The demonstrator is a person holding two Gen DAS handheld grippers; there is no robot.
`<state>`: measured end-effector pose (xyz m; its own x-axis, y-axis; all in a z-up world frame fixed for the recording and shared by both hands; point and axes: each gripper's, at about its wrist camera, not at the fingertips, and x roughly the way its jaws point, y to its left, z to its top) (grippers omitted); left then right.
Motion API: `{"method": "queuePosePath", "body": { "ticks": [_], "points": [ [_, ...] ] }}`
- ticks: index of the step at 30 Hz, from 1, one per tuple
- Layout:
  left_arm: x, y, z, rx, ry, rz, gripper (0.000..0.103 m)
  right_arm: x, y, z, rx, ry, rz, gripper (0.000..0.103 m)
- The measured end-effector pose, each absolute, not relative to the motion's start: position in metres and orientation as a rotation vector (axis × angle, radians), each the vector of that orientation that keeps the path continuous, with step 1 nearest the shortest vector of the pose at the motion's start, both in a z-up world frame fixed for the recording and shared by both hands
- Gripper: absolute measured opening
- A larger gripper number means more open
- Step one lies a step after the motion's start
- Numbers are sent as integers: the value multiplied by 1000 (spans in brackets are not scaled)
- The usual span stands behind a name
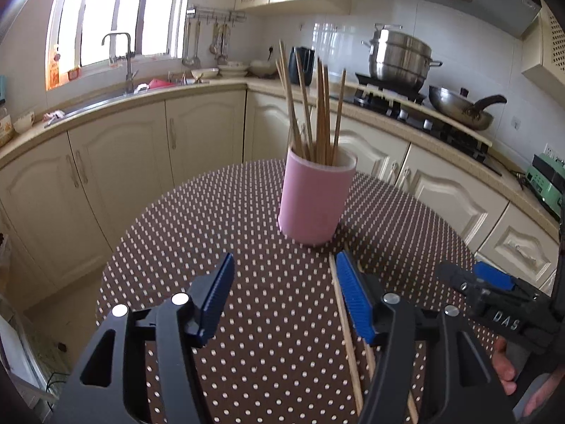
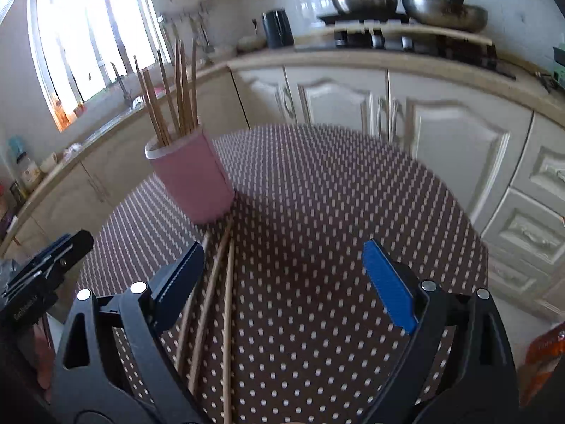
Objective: Organize utensils
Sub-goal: 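Open both tools and pull them back toward the loose chopsticks on the table, then close the right tool on a loose chopstick while the left tool closes on another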
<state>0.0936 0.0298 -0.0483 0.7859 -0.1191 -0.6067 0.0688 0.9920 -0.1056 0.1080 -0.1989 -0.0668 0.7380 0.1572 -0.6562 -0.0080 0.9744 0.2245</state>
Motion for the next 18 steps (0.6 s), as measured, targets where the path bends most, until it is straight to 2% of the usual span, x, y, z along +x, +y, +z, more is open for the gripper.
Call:
{"method": "queuePosePath", "body": {
  "ticks": [4, 10, 18],
  "points": [
    [95, 31, -71, -88, 721, -104, 60, 112, -192, -87, 236, 830, 101, 90],
    [100, 37, -103, -104, 824, -92, 60, 115, -177, -105, 156, 854, 90, 90],
    [105, 39, -118, -122, 871, -107, 60, 127, -159, -118, 53, 890, 59, 90]
  ]
}}
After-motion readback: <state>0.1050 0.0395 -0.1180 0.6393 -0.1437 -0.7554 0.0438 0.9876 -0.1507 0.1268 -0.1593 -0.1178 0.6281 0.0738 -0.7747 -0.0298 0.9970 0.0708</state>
